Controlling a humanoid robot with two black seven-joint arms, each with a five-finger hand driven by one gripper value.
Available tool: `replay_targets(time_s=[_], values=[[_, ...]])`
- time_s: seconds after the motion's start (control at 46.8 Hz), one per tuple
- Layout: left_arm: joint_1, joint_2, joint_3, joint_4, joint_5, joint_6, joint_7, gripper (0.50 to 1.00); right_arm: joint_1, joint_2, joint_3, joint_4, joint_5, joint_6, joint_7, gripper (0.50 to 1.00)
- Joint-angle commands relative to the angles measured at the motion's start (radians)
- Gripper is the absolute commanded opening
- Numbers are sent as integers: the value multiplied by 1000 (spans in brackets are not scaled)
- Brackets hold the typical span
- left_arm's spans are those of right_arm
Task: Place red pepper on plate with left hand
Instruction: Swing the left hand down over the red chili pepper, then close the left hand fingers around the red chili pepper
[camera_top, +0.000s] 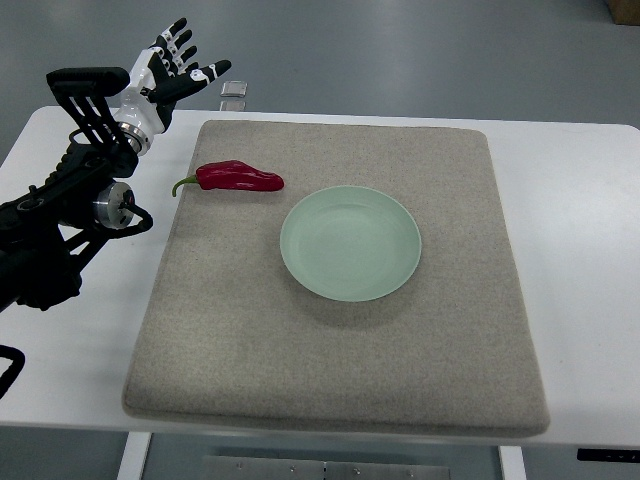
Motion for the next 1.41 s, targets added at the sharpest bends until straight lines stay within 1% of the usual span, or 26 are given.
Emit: replay_targets(time_s=[0.0, 0.171, 0.449, 0.534, 0.598, 0.876, 1.004, 1.196, 1.324, 1.388], values=[[-2, 23, 13, -4, 115, -12, 5, 996, 0, 0, 0, 0, 0, 0, 0, 928], [-14, 61, 67, -4, 324, -46, 7, 996, 0, 0, 0, 0, -1, 0, 0, 928], [-34, 101, 191, 0, 531, -48, 5, 996, 0, 0, 0, 0, 0, 0, 0, 928], [-56, 118, 246, 2, 637, -48, 5, 996, 0, 0, 0, 0, 0, 0, 0, 928], [-60, 120, 249, 3, 706, -48, 5, 996, 0, 0, 0, 0, 0, 0, 0, 928], [-80, 120, 258, 11, 827, -46, 7, 994, 0, 0, 0, 0, -1, 0, 0, 928], [-82, 120, 257, 12, 932, -46, 28, 994, 0, 0, 0, 0, 0, 0, 0, 928], [-90, 127, 258, 32, 1013, -52, 31, 992, 0, 0, 0, 0, 0, 0, 0, 928], [-90, 127, 258, 51, 1056, -62, 31, 981, 0, 0, 0, 0, 0, 0, 0, 928], [-88, 127, 258, 55, 1067, -62, 31, 966, 0, 0, 0, 0, 0, 0, 0, 928]])
